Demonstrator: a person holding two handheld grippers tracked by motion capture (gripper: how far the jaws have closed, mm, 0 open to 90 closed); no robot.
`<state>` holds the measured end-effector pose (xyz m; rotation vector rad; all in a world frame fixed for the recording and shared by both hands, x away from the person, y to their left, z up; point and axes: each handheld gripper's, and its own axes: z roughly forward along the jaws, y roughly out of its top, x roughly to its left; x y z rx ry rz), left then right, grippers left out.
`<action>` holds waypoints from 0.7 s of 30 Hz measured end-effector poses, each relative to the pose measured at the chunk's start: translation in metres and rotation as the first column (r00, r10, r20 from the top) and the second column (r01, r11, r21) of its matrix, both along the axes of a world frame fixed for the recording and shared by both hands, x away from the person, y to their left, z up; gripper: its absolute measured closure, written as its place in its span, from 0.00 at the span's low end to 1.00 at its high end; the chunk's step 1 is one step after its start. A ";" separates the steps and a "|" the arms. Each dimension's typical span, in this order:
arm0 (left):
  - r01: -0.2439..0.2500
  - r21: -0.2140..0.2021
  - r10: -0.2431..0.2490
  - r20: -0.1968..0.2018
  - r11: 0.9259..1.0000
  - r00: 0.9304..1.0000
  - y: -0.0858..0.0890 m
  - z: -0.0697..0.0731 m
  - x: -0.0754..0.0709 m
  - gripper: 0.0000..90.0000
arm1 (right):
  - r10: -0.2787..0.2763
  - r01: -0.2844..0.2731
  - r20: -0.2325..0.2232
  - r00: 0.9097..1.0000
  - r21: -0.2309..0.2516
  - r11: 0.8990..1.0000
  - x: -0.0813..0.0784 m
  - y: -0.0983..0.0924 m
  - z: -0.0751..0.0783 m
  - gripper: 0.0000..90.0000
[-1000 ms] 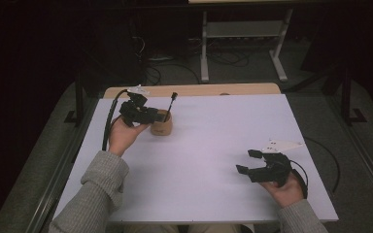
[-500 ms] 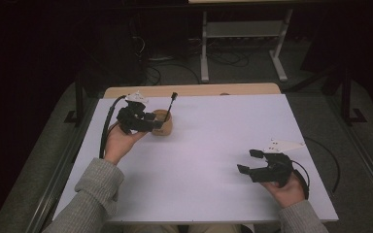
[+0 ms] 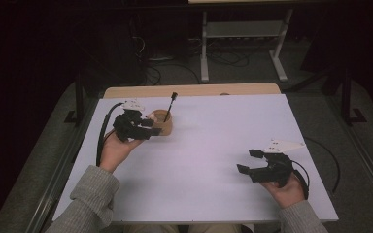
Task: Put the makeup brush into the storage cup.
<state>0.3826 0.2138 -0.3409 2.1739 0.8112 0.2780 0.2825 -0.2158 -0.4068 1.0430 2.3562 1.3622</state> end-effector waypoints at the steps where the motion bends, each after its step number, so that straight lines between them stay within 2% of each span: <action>1: -0.005 -0.005 0.005 0.000 1.000 1.000 0.000 -0.001 -0.002 0.53 | 0.000 0.000 0.000 1.000 -0.002 1.000 0.000 0.000 0.000 0.27; 5: 0.007 0.013 -0.007 0.011 1.000 1.000 0.001 -0.003 -0.007 0.52 | 0.000 0.000 0.001 1.000 -0.013 1.000 0.000 0.001 0.000 0.27; 12: 0.002 -0.023 -0.002 0.001 1.000 1.000 0.002 -0.009 -0.014 0.50 | 0.000 0.000 -0.003 1.000 -0.019 1.000 0.001 0.002 -0.001 0.27; 13: 0.006 -0.017 -0.006 0.004 1.000 1.000 0.003 -0.010 -0.015 0.50 | 0.000 0.000 -0.002 1.000 -0.020 1.000 0.001 0.002 -0.001 0.27; 14: -0.006 -0.034 0.006 -0.004 0.999 1.000 0.002 -0.011 -0.017 0.49 | 0.000 0.000 -0.002 1.000 -0.019 1.000 0.001 0.002 -0.001 0.27; 15: 0.006 -0.018 -0.006 0.001 1.000 1.000 0.004 -0.011 -0.017 0.49 | 0.000 0.000 -0.002 1.000 -0.020 1.000 0.001 0.002 -0.001 0.27; 16: -0.004 -0.035 0.004 -0.002 0.999 1.000 0.003 -0.012 -0.018 0.49 | 0.000 0.000 -0.004 1.000 -0.019 1.000 0.001 0.002 -0.001 0.27; 17: 0.008 -0.019 -0.008 0.000 1.000 1.000 0.004 -0.012 -0.018 0.49 | 0.000 0.000 -0.003 1.000 -0.019 1.000 0.001 0.002 -0.001 0.27; 21: 0.005 -0.025 -0.005 0.007 1.000 1.000 0.005 -0.013 -0.023 0.47 | -0.001 0.001 -0.005 1.000 -0.020 1.000 0.000 0.002 -0.001 0.27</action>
